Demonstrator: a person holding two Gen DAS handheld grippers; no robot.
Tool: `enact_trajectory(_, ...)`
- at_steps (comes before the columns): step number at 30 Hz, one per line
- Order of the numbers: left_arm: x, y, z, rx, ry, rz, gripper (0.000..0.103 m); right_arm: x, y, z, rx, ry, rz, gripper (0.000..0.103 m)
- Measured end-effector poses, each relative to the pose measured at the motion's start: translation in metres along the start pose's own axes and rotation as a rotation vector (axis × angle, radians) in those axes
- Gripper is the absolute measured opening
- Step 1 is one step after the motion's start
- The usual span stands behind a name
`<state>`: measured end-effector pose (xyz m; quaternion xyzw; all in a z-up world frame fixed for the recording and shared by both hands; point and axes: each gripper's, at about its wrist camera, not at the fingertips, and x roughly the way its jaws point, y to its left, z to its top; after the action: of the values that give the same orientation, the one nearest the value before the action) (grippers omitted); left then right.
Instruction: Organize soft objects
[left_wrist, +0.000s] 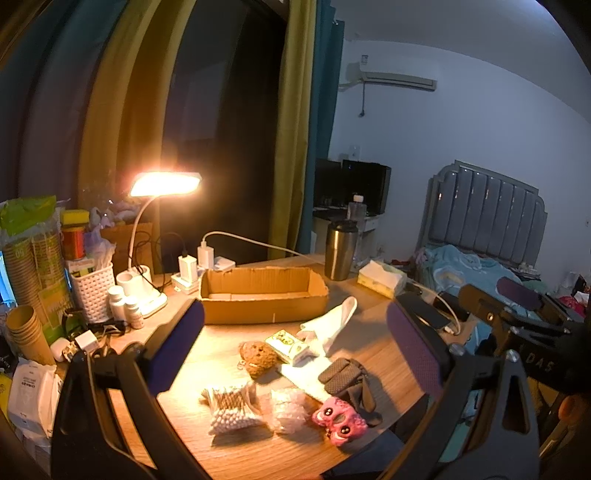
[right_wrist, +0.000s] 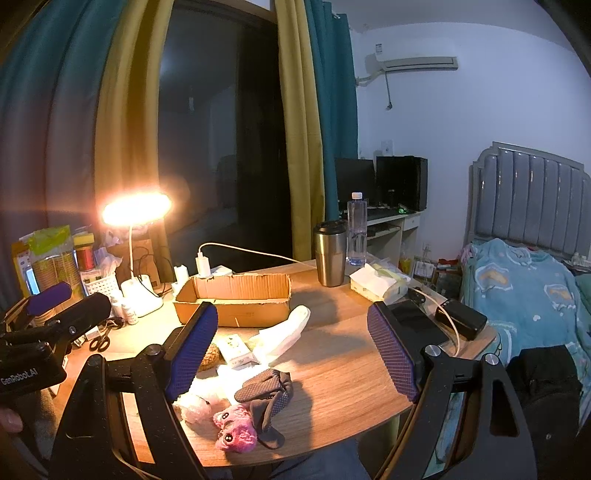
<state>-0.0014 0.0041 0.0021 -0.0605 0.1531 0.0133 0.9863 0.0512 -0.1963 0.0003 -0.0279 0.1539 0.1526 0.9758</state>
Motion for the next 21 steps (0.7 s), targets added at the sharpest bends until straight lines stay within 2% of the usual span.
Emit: enact_trajectory(21,-0.0005,0.0005,-0.0010,-0.001,-0.003,0.001,0.100,-0.0003,0.0037,0.0000,-0.001,0.004,0.009,0.086)
